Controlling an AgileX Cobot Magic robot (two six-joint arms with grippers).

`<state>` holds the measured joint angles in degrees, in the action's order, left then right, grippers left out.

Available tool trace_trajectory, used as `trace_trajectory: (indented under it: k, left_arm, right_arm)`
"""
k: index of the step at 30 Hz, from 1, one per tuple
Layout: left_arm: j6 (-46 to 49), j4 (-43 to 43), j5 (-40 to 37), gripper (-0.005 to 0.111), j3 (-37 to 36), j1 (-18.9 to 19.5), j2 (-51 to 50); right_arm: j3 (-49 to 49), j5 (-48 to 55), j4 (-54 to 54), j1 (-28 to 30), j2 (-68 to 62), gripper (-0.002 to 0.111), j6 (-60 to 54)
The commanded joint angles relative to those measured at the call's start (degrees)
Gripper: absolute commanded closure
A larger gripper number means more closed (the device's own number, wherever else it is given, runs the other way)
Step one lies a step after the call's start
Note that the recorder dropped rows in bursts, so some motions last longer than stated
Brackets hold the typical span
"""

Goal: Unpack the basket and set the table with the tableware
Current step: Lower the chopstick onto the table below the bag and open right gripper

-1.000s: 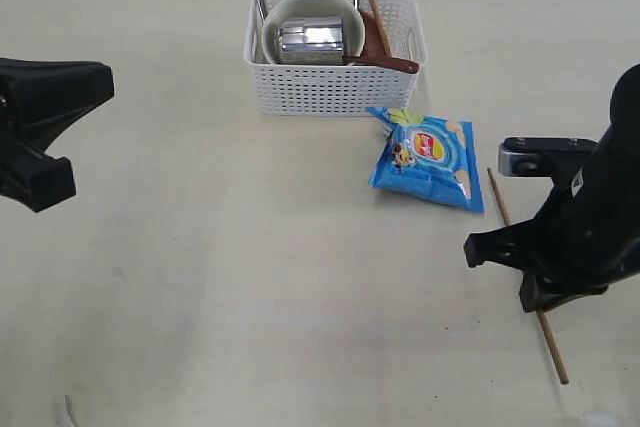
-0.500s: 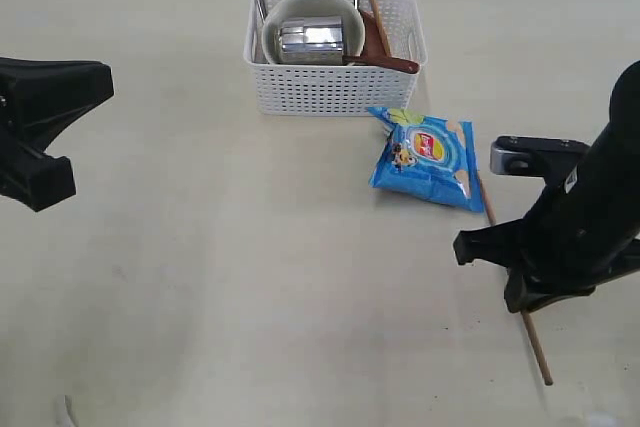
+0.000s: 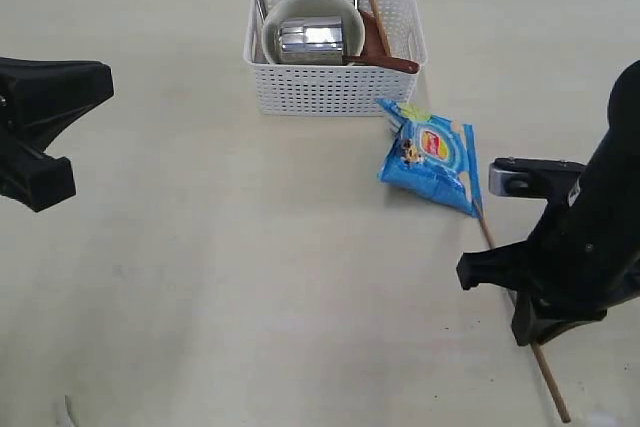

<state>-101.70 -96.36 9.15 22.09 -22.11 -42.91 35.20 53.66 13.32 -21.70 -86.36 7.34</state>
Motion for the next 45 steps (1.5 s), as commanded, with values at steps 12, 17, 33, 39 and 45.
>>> trace_trajectory:
  k: [12,17,33,39,45]
  left_arm:
    - [0.4,0.4,-0.7,0.107,-0.4,-0.4,0.3]
    - [0.4,0.4,-0.7,0.107,-0.4,-0.4,0.3]
    - [0.4,0.3,-0.7,0.107,-0.4,-0.4,0.3]
    - [0.4,0.3,-0.7,0.107,-0.4,-0.4,0.3]
    - [0.4,0.3,-0.6,0.107,-0.4,-0.4,0.3]
  right_arm:
    - [-0.3,-3.2,1.8,-12.7,4.4,0.109,4.5]
    - [-0.3,-3.3,1.8,-12.7,4.4,0.109,4.5]
    - [-0.3,-5.8,5.6,-12.7,4.3,0.109,3.8]
    - [-0.3,-4.7,9.2,-12.7,4.3,0.109,3.0]
    - [-0.3,-10.2,9.8,-12.7,1.1,0.109,4.0]
